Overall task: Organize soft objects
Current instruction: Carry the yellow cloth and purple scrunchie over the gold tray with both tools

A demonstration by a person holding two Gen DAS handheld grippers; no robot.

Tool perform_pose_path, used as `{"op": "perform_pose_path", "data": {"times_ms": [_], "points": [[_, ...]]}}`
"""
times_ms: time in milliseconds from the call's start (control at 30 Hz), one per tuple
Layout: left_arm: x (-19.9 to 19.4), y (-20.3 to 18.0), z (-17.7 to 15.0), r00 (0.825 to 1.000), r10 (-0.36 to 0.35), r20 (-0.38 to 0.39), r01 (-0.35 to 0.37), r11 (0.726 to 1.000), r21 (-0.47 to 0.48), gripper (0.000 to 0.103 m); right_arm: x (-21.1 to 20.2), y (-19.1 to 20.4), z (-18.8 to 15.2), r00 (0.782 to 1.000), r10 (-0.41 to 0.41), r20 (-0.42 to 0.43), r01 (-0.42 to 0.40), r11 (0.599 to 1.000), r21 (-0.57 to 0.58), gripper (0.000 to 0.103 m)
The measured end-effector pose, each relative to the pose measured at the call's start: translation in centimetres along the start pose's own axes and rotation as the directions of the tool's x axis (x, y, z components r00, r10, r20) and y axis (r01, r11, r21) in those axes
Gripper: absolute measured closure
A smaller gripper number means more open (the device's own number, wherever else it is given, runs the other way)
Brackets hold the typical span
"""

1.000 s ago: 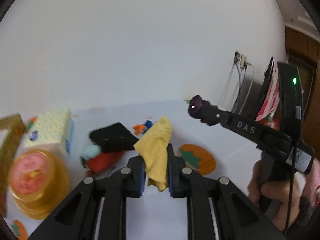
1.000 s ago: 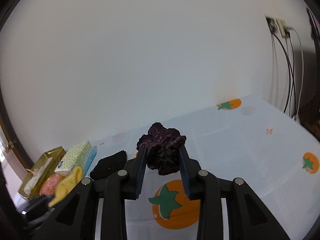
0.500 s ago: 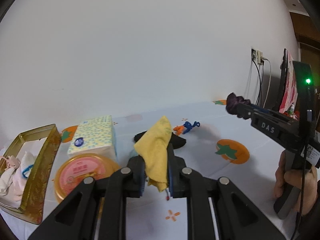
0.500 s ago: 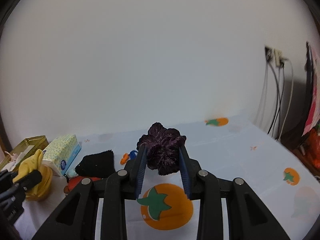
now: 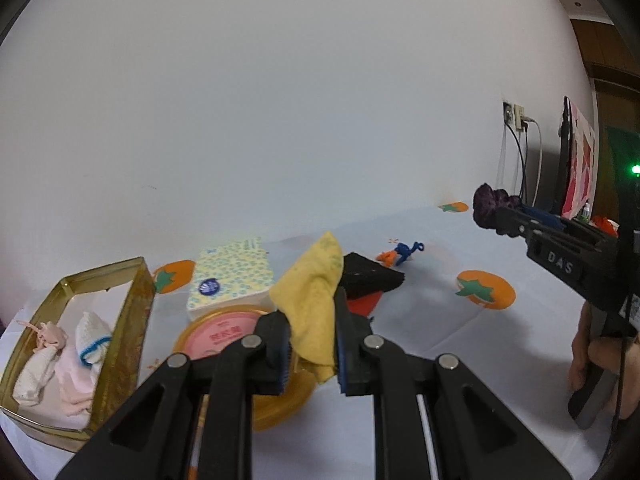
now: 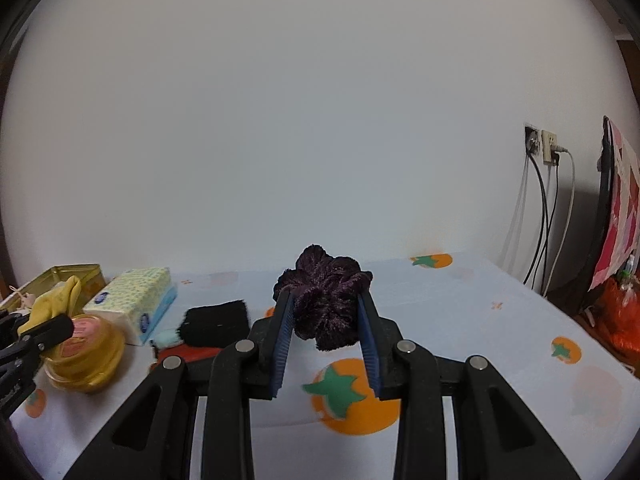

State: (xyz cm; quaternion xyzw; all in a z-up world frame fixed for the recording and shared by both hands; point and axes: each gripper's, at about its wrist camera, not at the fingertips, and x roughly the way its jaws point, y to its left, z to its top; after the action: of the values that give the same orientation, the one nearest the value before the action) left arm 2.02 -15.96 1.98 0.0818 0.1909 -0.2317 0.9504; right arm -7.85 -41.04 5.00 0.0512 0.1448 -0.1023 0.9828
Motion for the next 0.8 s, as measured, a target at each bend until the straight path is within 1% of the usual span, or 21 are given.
{"op": "perform_pose_path", "data": {"times_ms": [133, 433, 567, 700, 800], "points": [[-0.1, 1.5, -0.1, 1.000, 0.014, -0.007, -0.015, 1.000, -0.014, 0.088, -0.4, 2.1, -0.3, 1.000, 0.029, -0.006, -0.029, 1.000, 0.008, 0.069], [-0.8, 5.3, -0.3, 0.999, 0.048, 0.001, -0.048, 0.998, -0.046, 0.088, -0.8, 8.9, -0.7, 0.990, 0.142, -0.015, -0.143, 0.990, -0.018, 0.069], [-1.2, 8.2, -0.3, 0.998, 0.070, 0.004, -0.069, 0.993, -0.098, 0.088, -0.6, 12.1, -0.4, 0.979, 0.203, -0.014, -0.204, 0.979, -0.016, 0.069], [-1.4, 11.1, -0.3, 0.994, 0.112, 0.004, -0.110, 0.985, -0.129, 0.088, -0.1, 15.4, -0.2, 0.968, 0.252, -0.009, -0.252, 0.967, -0.029, 0.068], [-1.6, 13.8, -0.3, 0.990, 0.142, 0.005, -0.139, 0.977, -0.163, 0.088, 0.3, 17.9, 0.0, 0.955, 0.296, -0.014, -0.296, 0.955, -0.026, 0.068]]}}
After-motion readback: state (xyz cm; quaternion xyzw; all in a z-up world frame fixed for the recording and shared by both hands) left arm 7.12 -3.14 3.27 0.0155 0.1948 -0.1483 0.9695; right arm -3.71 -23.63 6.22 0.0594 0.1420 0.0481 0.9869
